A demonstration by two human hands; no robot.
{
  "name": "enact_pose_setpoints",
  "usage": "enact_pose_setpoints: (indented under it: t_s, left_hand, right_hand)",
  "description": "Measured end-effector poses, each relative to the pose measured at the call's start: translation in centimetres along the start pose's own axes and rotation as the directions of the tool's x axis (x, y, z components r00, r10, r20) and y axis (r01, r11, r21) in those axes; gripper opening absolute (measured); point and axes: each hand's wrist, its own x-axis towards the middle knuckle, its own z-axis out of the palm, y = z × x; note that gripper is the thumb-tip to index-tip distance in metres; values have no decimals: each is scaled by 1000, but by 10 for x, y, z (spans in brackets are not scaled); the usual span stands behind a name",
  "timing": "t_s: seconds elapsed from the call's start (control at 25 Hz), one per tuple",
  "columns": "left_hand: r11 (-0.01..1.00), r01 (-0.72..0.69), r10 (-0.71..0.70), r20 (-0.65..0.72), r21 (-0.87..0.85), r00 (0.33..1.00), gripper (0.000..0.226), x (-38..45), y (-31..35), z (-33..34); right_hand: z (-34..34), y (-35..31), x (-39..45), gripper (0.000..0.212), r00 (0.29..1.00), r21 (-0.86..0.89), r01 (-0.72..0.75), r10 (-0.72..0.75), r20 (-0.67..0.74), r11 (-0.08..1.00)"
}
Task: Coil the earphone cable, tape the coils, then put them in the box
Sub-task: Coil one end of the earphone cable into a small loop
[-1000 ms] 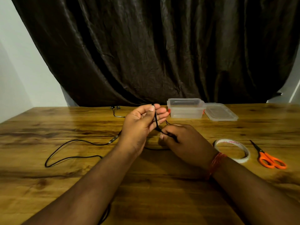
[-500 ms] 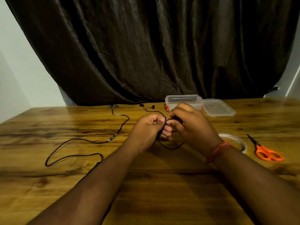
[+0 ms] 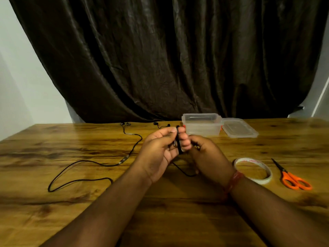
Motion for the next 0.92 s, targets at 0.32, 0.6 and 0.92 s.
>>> enact_pose_setpoints:
  t_s: [0.32, 0.6, 0.92]
  left_hand:
    - [986, -160, 164, -140, 35, 977, 22, 8, 2, -9]
    - [642, -266, 279, 104, 719, 955, 20, 3, -11, -9]
    - [799, -62, -17, 125, 598, 992, 22, 2, -15, -12]
  right_hand:
    - [2, -8, -9, 25, 941, -421, 330, -258, 220, 845]
    - [-12, -15, -6, 7, 910, -382, 386, -416, 5, 840]
    - [-32, -6, 8, 8, 930, -295, 266, -325, -173, 918]
